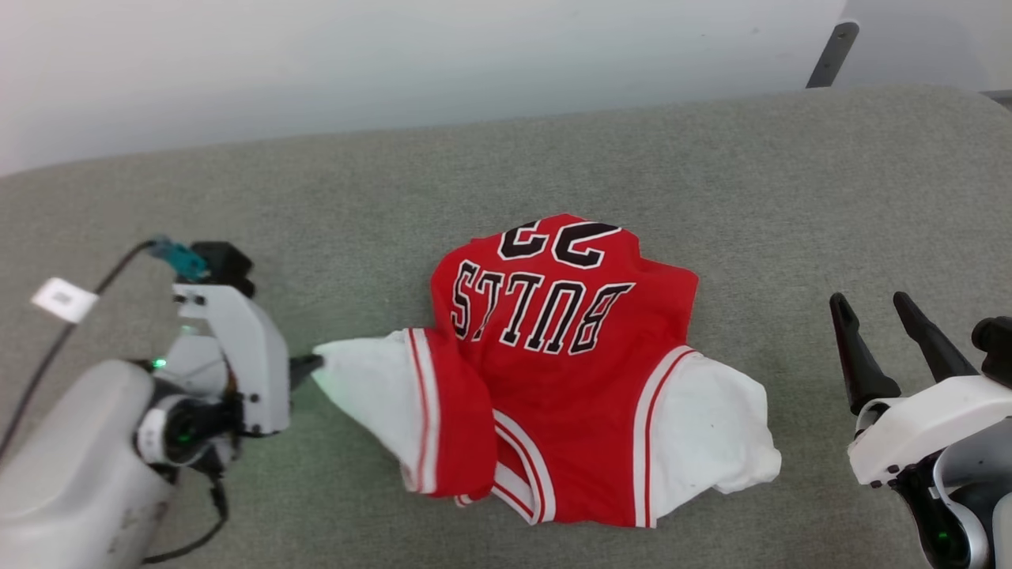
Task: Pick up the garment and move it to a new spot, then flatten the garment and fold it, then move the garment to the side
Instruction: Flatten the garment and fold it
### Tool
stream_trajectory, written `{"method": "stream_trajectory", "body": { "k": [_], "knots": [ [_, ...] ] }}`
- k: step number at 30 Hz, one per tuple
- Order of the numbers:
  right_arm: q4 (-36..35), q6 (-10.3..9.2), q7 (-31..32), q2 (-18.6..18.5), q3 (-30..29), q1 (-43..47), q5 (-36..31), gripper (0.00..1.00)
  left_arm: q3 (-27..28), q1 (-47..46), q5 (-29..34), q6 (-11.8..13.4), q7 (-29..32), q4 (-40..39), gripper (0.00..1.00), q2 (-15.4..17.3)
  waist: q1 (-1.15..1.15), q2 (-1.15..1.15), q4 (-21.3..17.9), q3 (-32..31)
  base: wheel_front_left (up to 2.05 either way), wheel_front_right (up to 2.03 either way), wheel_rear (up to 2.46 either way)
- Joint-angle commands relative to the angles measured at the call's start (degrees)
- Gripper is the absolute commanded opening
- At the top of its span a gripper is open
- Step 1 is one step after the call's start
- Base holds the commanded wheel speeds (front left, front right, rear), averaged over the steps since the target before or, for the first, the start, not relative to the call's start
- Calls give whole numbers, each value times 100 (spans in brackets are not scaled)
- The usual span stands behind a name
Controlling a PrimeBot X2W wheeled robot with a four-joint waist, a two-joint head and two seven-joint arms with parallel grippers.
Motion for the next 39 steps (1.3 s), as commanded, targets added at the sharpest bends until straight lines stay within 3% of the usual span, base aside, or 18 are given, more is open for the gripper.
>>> {"method": "stream_trajectory", "body": {
  "k": [1,15,20,25,26,27,30,39],
  "knots": [
    [-10,-4,8,4,-43,22,-40,100,66,108,-53,72,0,-61,0,104,0,0,41,-16,0,0,0],
    [-56,-4,97,-58,-144,101,-61,100,533,1011,-45,602,-216,-425,0,1135,0,0,257,-47,0,0,0],
    [-88,-4,134,-55,-84,43,-69,100,557,1201,-10,712,-325,-131,0,1194,0,0,233,-6,0,0,0],
    [-85,-4,151,-73,-65,30,-51,100,692,1254,-232,646,-564,160,0,947,0,0,200,29,0,0,0],
    [-78,-4,152,-68,-62,34,-53,100,682,1239,-209,626,-600,208,5,936,0,0,198,31,0,0,0],
    [-68,-4,155,-66,-61,34,-49,100,661,1221,-181,608,-631,256,16,915,0,0,197,30,0,0,0],
    [-46,-4,161,-58,-54,38,-46,100,671,1124,-200,587,-732,324,97,794,0,0,213,1,0,0,0],
    [-26,-4,149,-119,-20,176,-22,100,609,1048,-94,637,-658,8,100,889,0,0,394,-433,0,0,0]
  ]
}}
